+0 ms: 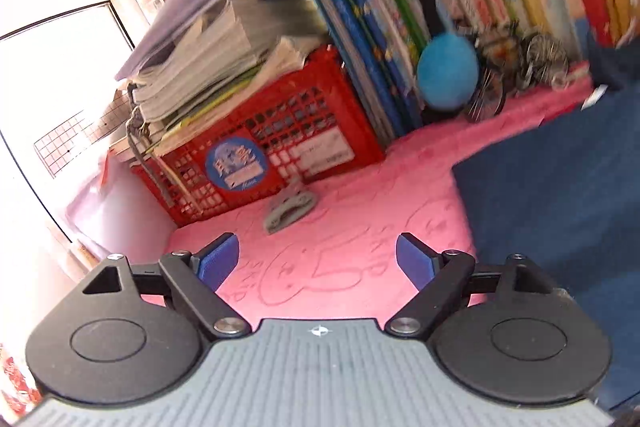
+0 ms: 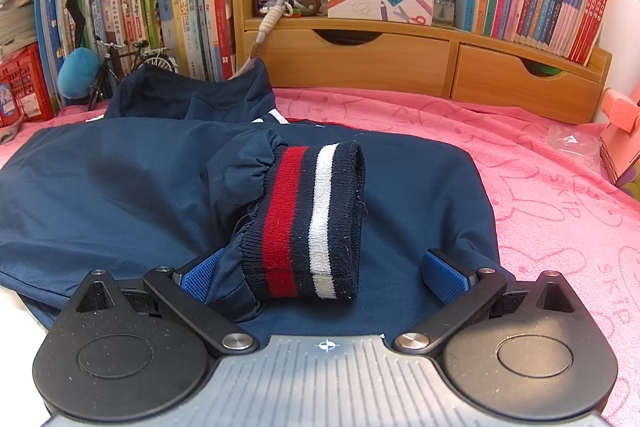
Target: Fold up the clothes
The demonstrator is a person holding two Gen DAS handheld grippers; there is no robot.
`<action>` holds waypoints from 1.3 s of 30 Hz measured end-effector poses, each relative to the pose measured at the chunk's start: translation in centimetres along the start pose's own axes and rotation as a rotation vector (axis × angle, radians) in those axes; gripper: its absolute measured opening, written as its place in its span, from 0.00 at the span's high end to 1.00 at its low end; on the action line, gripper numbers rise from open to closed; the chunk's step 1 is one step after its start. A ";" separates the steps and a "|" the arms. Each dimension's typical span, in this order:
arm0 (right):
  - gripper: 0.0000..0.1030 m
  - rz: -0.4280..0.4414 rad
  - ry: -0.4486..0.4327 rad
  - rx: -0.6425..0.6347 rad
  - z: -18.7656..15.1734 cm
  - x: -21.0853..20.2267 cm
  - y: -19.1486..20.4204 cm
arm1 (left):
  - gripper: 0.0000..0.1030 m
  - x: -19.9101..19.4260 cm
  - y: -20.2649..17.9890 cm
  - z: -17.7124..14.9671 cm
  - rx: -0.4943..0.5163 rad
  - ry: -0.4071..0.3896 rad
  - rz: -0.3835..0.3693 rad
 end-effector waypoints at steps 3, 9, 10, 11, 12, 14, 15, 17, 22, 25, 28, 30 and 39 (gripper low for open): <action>0.00 0.000 0.000 0.000 0.0 0.0 0.0 | 0.12 -2.2 -0.9 1.3 -0.033 -0.058 -0.069; 0.00 -0.001 -0.002 0.000 -0.1 0.0 0.0 | 0.09 -2.4 -5.9 -1.3 0.114 -0.013 -0.143; 0.00 -0.001 -0.002 0.000 -0.1 0.0 0.0 | 0.09 -1.9 -5.9 -2.1 0.121 0.007 -0.128; 0.00 -0.002 -0.002 0.000 -0.1 0.0 0.0 | 0.08 -1.7 -5.6 -2.4 0.107 0.015 -0.128; 0.00 -0.002 -0.002 0.000 -0.1 0.0 0.0 | 0.07 -1.5 -5.2 -2.6 0.090 0.031 -0.123; 0.00 -0.003 -0.002 0.001 -0.1 0.0 0.0 | 0.02 -1.1 -4.5 -2.9 0.062 0.055 -0.119; 0.00 -0.003 -0.003 0.001 -0.1 0.1 0.0 | 0.00 -1.0 -4.3 -2.9 0.051 0.060 -0.121; 0.00 -0.003 -0.003 0.001 -0.1 0.1 0.0 | 0.00 -0.8 -4.0 -3.1 0.029 0.072 -0.125; 0.00 -0.003 -0.003 0.002 0.0 0.1 0.0 | 0.00 -1.1 -4.6 -2.9 0.094 0.055 -0.070; 0.00 -0.012 -0.007 -0.019 -0.1 -0.3 0.2 | 0.00 -1.2 -4.9 -2.8 0.122 0.047 -0.048; 0.00 -0.054 -0.038 -0.081 -0.3 -1.9 0.6 | 0.00 -1.3 -5.0 -2.7 0.138 0.042 -0.036; 0.00 -0.087 -0.067 -0.133 -0.3 -3.0 0.9 | 0.00 -1.2 -4.9 -2.7 0.134 0.043 -0.042; 0.00 -0.074 -0.146 -0.003 1.7 -6.3 -0.7 | 0.00 -1.0 -4.5 -2.8 0.082 0.058 -0.082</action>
Point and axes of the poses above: each gripper's, at about its wrist camera, not at the fingertips, and x roughly the way its jaws point, y to its left, z to its top, the point moved 6 cm from there along x, roughly the way its jaws point, and after that the axes turned 10 degrees about x, right-handed, at the moved point
